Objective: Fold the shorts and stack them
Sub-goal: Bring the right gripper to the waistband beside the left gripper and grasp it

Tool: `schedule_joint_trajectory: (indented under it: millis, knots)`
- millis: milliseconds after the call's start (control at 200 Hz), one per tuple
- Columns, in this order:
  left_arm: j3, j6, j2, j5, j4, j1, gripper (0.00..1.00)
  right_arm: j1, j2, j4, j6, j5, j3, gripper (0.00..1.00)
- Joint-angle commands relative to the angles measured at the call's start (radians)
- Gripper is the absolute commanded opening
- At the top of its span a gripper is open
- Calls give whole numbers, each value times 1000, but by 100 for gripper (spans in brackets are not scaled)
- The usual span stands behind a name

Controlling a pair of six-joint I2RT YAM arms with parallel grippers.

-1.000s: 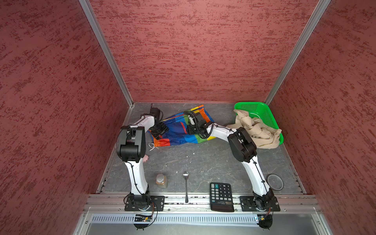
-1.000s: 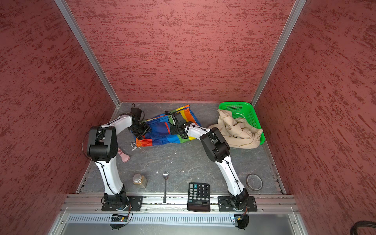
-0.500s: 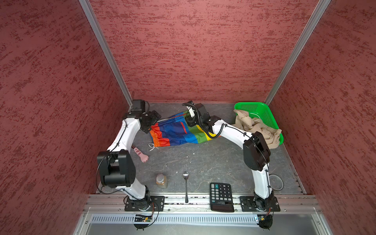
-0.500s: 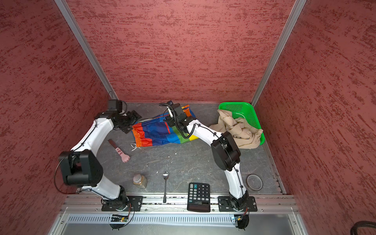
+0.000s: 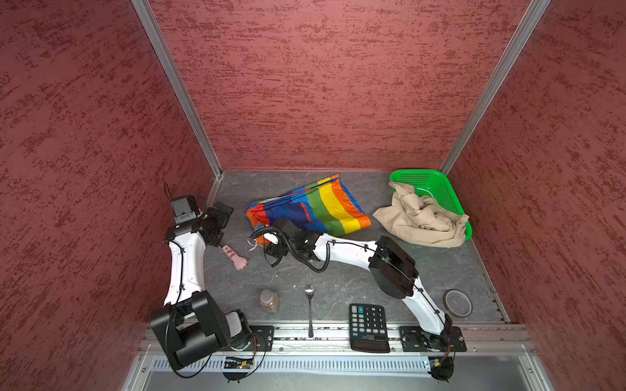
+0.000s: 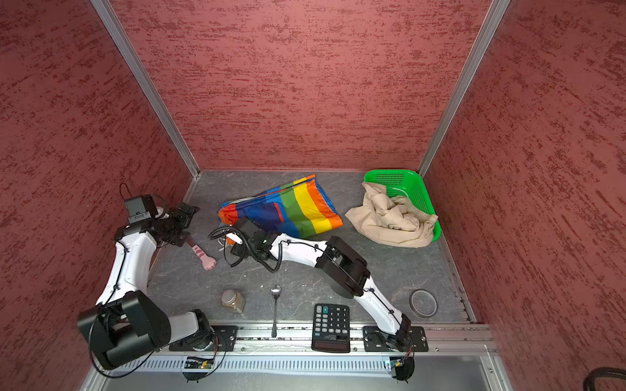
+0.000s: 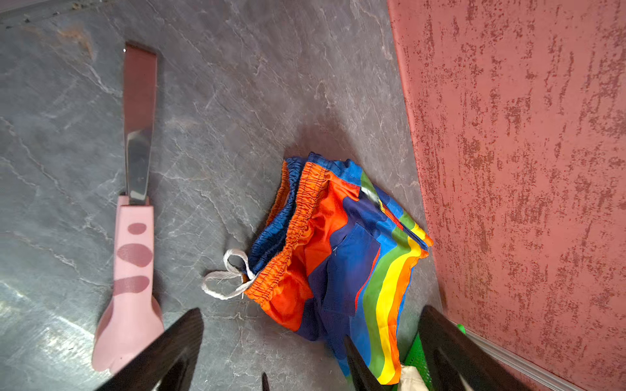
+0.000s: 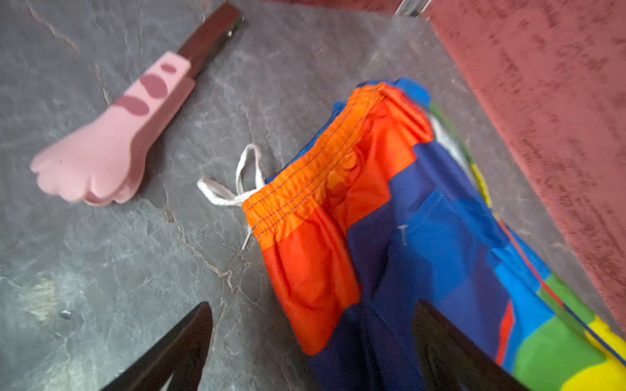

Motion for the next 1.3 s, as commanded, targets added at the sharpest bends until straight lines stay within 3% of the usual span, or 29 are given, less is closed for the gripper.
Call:
schedule_joint_trajectory:
  millis: [0, 200, 356, 431, 541, 601, 681, 791, 1022, 1292]
  knots:
    - [-11, 33, 3, 50, 38, 15, 100, 7, 42, -8, -43, -28, 81, 93]
    - [-33, 35, 39, 58, 53, 1, 99, 1, 137, -15, -27, -33, 146, 93]
    - [-42, 41, 64, -20, 42, -89, 100, -29, 188, -38, 68, -66, 207, 86]
    - [-54, 33, 95, -37, 51, -134, 100, -47, 211, -60, 111, -102, 242, 71]
    - [-62, 9, 162, -53, 73, -186, 100, -70, 230, -79, 179, -160, 267, 36]
    - [-58, 0, 201, -60, 88, -210, 100, -81, 236, -86, 205, -191, 270, 22]
    - [-50, -11, 245, -66, 115, -239, 99, -93, 235, -90, 225, -230, 262, 10]
    - [-47, -39, 291, -51, 179, -270, 100, -112, 198, -32, 289, -323, 202, 1]
    - [-10, -83, 394, -78, 224, -344, 100, -179, 77, 223, 518, -543, 4, 0]
    - [-5, -111, 462, -96, 264, -401, 100, -250, 13, 505, 820, -704, -132, 0]
